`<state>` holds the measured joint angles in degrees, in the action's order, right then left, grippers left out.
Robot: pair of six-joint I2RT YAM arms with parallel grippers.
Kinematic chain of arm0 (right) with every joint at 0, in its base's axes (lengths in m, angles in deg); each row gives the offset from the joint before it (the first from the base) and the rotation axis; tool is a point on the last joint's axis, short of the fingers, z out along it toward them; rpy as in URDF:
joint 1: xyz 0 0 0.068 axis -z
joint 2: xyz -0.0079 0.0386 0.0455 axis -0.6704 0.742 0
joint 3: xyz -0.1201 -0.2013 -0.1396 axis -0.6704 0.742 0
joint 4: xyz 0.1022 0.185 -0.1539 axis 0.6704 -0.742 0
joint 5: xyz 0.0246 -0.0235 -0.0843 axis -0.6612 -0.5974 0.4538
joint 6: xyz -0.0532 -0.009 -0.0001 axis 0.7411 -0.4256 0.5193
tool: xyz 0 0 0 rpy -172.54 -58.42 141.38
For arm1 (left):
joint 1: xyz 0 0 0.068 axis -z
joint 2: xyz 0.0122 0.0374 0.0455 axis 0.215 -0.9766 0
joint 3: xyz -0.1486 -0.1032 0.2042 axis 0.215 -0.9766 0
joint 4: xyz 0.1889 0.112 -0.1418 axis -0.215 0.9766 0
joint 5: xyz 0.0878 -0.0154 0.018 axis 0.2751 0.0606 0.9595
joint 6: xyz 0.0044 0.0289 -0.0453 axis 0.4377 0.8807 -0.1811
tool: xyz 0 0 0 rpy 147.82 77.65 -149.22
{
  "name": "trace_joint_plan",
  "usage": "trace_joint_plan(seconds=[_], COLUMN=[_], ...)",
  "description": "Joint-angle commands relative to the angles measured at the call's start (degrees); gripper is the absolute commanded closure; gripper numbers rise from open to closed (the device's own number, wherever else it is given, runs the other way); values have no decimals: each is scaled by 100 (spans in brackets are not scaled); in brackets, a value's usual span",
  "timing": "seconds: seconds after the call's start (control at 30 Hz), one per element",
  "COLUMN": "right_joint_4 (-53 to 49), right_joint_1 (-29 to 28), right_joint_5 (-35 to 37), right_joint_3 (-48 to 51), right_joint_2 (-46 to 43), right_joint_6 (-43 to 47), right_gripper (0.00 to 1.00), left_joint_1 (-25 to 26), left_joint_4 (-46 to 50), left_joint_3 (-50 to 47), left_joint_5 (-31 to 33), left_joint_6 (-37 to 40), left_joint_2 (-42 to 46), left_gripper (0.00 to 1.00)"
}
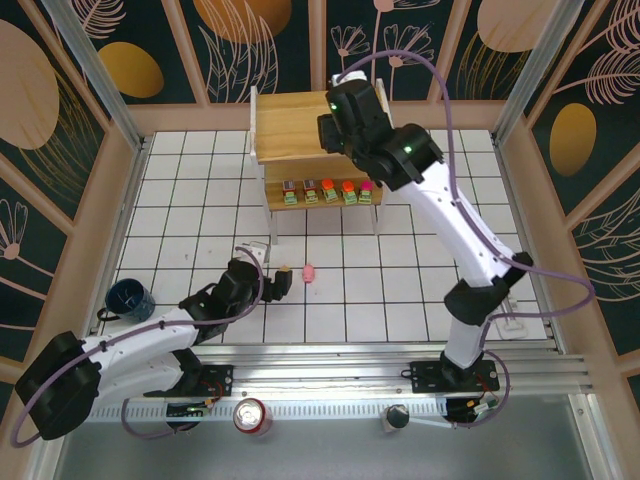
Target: Place and organize the plastic toys onto the shelf
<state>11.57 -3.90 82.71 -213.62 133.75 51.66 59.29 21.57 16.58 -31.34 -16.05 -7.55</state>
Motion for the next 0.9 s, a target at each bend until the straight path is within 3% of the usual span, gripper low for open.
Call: trace_joint_plan(seconds=[0.0, 0.37, 0.63, 0.87], right_joint_4=[182, 1102, 1394, 1589], right_joint_1=[-114, -439, -445, -505], right_joint_5=[292, 240, -235, -556], right_joint_3=[423, 3134, 5142, 6301], right_joint_2=[-478, -1956, -2828, -3237], right_joint_6=[-73, -488, -1172, -1704], right_gripper=[46, 52, 54, 55], left_joint_1=[-29, -33, -29, -29], left_joint_4=[79, 583, 984, 1209], left_joint_3=[195, 653, 912, 973], left_joint_5=[175, 448, 470, 436], left_joint_6=[-10, -439, -1044, -1363], left_joint_2=[-122, -634, -1027, -1166], left_gripper=[8, 12, 17, 19])
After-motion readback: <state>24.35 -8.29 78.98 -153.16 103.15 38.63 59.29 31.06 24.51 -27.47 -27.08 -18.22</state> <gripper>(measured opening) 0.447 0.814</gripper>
